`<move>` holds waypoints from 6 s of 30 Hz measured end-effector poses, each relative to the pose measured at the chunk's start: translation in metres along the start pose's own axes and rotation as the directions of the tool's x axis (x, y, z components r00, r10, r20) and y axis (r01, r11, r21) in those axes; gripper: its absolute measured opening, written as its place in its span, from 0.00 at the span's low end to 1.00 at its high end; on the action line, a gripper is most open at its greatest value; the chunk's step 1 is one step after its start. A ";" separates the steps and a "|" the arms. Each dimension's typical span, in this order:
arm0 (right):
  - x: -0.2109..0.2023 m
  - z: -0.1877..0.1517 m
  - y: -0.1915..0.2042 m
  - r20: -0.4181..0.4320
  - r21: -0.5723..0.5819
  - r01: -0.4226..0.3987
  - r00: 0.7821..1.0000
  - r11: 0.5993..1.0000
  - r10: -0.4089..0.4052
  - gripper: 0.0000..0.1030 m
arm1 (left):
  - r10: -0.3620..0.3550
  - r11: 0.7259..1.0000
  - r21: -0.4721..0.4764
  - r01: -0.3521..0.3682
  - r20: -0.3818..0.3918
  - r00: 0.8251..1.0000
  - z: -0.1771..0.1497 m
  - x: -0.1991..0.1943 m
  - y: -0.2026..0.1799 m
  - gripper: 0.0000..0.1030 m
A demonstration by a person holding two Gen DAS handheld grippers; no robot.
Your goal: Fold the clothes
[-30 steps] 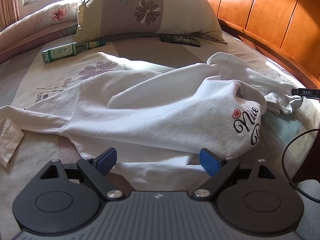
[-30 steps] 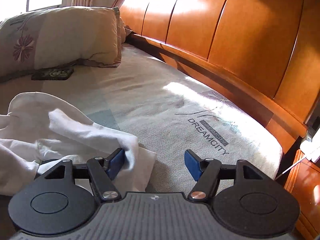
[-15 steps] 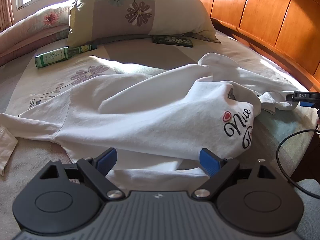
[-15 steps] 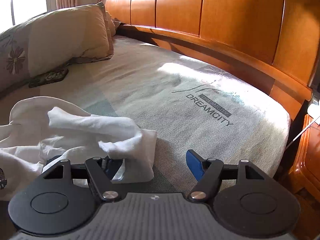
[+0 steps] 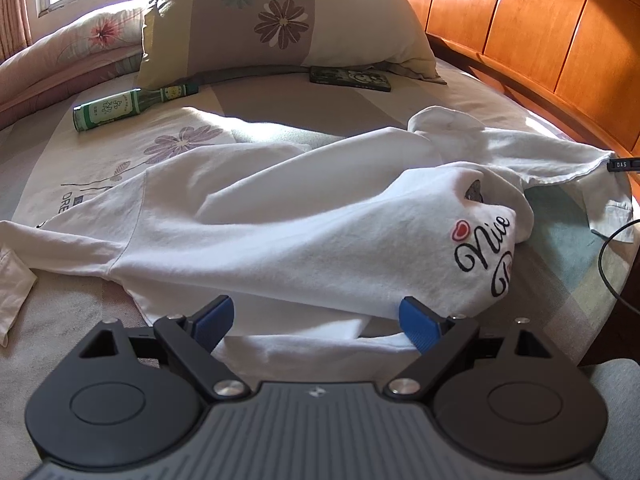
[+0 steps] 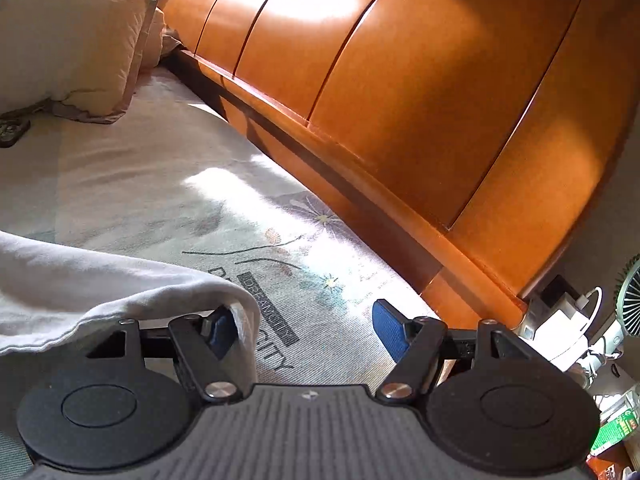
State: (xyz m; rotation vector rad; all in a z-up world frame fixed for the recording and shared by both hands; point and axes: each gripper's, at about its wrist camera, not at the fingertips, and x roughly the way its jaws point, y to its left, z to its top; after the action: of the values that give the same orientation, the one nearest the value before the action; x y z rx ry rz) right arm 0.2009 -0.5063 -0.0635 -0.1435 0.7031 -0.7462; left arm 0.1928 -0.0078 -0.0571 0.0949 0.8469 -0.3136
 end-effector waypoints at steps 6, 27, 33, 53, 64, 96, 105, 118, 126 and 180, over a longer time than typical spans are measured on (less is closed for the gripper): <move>-0.001 0.013 -0.007 0.099 -0.085 0.121 0.989 0.989 -0.113 0.76 | -0.004 1.000 0.005 0.004 0.007 1.000 -0.001 -0.003 0.001 0.87; -0.004 0.011 -0.001 -0.209 -0.168 -0.239 0.957 0.956 0.202 0.89 | -0.041 0.999 -0.001 0.041 0.011 0.999 -0.006 -0.011 0.018 0.87; -0.068 0.018 0.026 -0.225 -0.133 -0.520 0.845 0.844 0.485 0.89 | -0.069 0.998 0.012 0.069 0.029 0.997 0.007 -0.015 0.032 0.87; -0.122 0.012 0.234 -0.418 -0.139 -0.940 0.341 0.311 0.842 0.55 | -0.262 0.964 -0.088 0.252 -0.134 0.956 0.030 0.084 0.065 0.87; -0.133 0.026 0.211 -0.428 -0.132 -0.946 0.323 0.295 0.844 0.55 | -0.301 0.951 0.011 0.308 -0.181 0.936 0.051 0.053 0.064 0.88; -0.120 0.042 0.256 -0.424 -0.177 -0.958 0.280 0.225 0.861 0.34 | -0.129 0.987 0.077 0.140 -0.126 0.984 0.064 0.102 0.104 0.78; -0.137 0.059 0.256 -0.354 -0.167 -0.968 0.238 0.190 0.904 0.42 | -0.335 0.941 0.001 0.337 -0.106 0.936 0.088 0.107 0.116 0.78; -0.127 0.047 0.224 -0.318 -0.119 -0.959 0.281 0.255 0.906 0.47 | -0.535 0.845 -0.133 0.519 -0.178 0.826 0.098 0.129 0.119 0.80; -0.118 0.028 0.204 -0.321 -0.084 -0.953 0.303 0.292 0.897 0.49 | -0.576 0.806 0.022 0.592 -0.205 0.791 0.057 0.072 0.082 0.81; 0.032 0.078 0.285 -0.562 -0.102 -0.994 0.024 -0.040 0.827 0.12 | -0.464 0.883 -0.135 0.450 -0.102 0.880 0.037 0.104 0.112 0.09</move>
State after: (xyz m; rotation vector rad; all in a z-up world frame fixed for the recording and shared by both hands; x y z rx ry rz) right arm 0.4306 -0.3271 -0.1235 0.0606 1.1082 0.9183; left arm 0.3184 0.0664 -0.1149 -0.1939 1.0133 -0.7135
